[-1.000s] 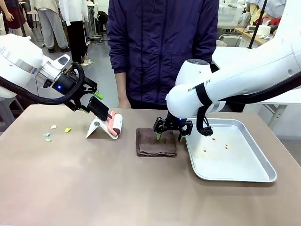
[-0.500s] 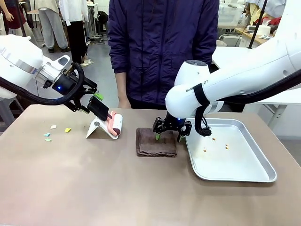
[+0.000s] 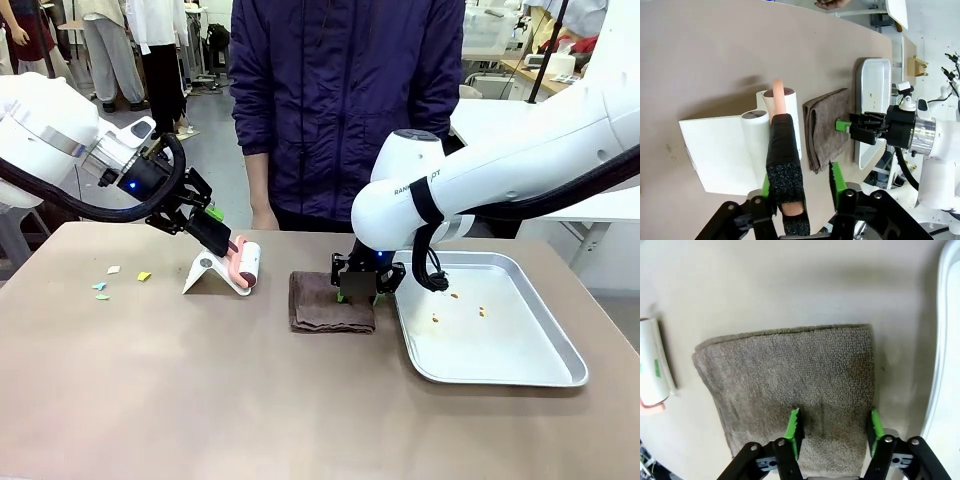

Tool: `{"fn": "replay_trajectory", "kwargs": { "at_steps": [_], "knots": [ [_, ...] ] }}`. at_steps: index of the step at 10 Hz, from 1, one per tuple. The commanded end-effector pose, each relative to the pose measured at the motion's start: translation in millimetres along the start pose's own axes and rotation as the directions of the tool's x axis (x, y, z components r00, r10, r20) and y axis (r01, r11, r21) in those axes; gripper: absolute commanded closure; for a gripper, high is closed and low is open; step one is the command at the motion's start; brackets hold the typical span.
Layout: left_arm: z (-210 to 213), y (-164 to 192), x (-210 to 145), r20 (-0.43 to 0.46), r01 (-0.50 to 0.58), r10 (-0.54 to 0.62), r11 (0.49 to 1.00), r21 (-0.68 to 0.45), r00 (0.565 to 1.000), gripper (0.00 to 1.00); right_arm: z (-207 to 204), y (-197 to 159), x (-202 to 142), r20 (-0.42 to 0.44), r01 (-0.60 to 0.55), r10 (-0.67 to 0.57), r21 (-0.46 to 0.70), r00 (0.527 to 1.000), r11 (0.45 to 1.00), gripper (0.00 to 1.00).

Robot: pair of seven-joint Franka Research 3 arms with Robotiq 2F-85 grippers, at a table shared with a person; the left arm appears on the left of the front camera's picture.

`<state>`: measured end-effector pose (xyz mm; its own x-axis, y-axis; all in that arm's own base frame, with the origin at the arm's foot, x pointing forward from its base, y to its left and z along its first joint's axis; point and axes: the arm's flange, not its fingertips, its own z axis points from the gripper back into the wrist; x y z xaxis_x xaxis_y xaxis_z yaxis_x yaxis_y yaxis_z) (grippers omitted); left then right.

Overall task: Clean the surface of the table.
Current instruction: Hold the Lint Roller with your left hand and the towel with your right hand.

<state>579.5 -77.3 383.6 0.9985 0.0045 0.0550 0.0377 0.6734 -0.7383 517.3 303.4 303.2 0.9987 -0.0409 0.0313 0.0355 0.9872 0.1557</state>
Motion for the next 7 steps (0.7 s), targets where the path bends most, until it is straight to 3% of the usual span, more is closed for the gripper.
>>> {"fn": "replay_trajectory", "kwargs": {
  "at_steps": [1, 2, 3, 7],
  "knots": [
    [2.4, -6.9, 1.5, -0.003, -0.011, 0.011, 1.000, 0.027, 1.000, 0.83, -3.8, 6.5, 5.3, -0.018, 0.025, -0.025, 0.007, 1.000, 1.000, 1.00],
    [1.9, -6.9, 2.2, -0.007, -0.014, 0.014, 0.999, 0.029, 1.000, 0.96, -4.1, 5.8, 6.4, -0.020, 0.028, -0.028, 0.010, 0.999, 1.000, 1.00],
    [2.1, -6.0, 2.7, -0.006, -0.015, 0.015, 0.999, 0.035, 1.000, 1.00, -4.7, 5.4, 6.6, -0.022, 0.029, -0.028, 0.014, 0.999, 0.999, 0.96],
    [3.0, -5.2, 4.5, -0.002, -0.025, 0.025, 0.999, 0.029, 1.000, 1.00, -4.6, 4.6, 8.9, -0.029, 0.026, -0.025, 0.018, 0.999, 1.000, 1.00]
  ]
}}
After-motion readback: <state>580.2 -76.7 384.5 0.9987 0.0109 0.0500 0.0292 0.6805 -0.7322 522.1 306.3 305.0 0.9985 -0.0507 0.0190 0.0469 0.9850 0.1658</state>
